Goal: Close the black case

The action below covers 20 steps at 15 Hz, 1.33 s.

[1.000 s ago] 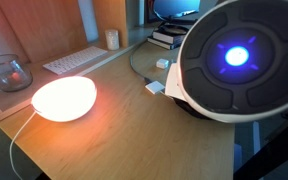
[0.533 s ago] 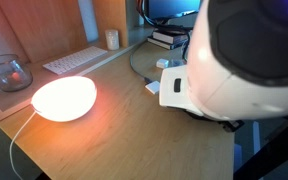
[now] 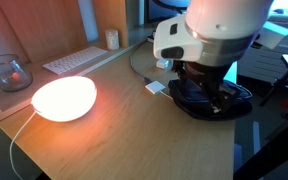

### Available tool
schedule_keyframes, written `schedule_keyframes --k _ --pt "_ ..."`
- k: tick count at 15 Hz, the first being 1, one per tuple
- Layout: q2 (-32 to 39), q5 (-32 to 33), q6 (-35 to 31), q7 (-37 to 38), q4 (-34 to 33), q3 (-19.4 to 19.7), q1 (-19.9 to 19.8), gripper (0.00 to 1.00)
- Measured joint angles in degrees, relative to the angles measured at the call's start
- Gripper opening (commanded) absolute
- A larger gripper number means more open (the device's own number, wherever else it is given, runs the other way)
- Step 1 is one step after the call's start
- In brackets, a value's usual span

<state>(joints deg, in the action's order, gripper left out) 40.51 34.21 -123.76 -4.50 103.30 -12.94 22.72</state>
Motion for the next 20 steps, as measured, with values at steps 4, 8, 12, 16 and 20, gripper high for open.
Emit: schedule_keyframes --k 4,8,12,16,20 --pt "-4.62 -9.50 -4.32 -4.64 5.12 0.28 -8.12 1.00" --pt "-7.42 -16.48 -5.45 -5.57 8.41 2.00 -13.50 1.00" --pt "-8.16 -20.64 -5.53 -5.21 10.11 4.50 -15.64 1.00" --pt "-8.05 -24.32 -5.30 -4.98 10.43 6.45 -16.67 1.00" --pt "-7.97 -24.81 -5.30 -4.98 10.45 6.64 -17.12 1.00"
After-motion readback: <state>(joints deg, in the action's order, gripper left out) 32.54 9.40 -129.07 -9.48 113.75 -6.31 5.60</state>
